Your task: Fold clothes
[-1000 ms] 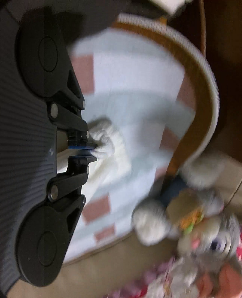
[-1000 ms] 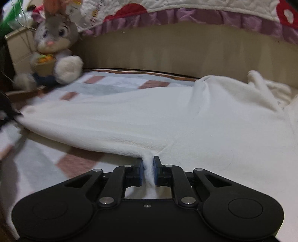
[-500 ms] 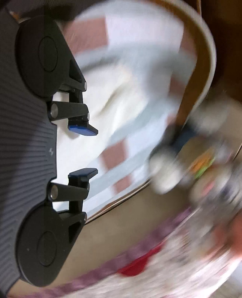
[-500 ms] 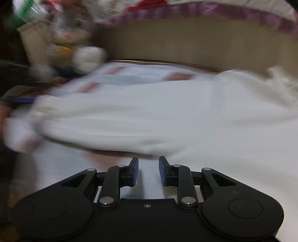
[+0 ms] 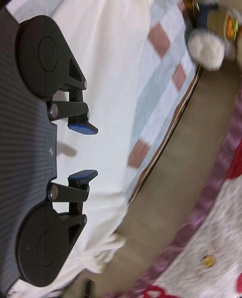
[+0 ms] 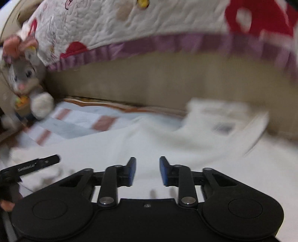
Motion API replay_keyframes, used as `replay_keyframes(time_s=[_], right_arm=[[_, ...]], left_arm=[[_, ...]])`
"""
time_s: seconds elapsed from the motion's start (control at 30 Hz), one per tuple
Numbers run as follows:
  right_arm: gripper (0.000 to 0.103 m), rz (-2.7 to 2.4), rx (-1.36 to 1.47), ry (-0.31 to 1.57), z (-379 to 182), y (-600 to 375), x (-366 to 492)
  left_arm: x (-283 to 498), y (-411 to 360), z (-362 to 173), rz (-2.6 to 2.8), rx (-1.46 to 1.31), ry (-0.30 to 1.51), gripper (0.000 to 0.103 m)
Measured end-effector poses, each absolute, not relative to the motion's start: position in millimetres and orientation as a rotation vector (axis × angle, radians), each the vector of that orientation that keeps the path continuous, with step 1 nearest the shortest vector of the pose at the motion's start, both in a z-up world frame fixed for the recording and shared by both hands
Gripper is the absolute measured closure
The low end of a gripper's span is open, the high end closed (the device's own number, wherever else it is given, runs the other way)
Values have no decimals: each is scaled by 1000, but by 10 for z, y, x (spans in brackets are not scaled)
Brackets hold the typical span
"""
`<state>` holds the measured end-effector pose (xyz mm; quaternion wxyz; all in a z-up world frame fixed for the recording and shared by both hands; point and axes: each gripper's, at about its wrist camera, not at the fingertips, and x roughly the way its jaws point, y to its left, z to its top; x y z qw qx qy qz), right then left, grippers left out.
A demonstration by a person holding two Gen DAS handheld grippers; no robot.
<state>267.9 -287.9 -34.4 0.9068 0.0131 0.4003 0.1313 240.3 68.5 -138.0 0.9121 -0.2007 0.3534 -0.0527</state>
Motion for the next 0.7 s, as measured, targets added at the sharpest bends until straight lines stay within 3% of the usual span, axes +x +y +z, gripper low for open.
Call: replay_keyframes(time_s=[0.17, 0.33, 0.43, 0.57, 0.6, 0.63, 0.7], right_arm=[[45, 201, -1, 836, -381, -3745, 2887], [44, 91, 31, 818, -798, -4311, 3228], [44, 62, 95, 818, -1056, -4468, 3551], [41, 38, 116, 807, -1358, -4477, 3882], [48, 34, 115, 803, -1435, -4465, 3957], [87, 33, 93, 790, -1474, -4441, 3985], [93, 32, 43, 713, -1446, -4405, 3922]], left_arm=[[2451, 366, -1400, -180, -303, 762, 62], [2676, -54, -1136, -314, -202, 701, 62], [3002, -426, -953, -429, -182, 680, 45], [3624, -955, -927, -514, -181, 698, 40], [3777, -1083, -966, -520, -172, 713, 38], [3921, -1215, -1019, -521, -152, 734, 37], [4126, -1437, -1149, -548, -107, 774, 37]])
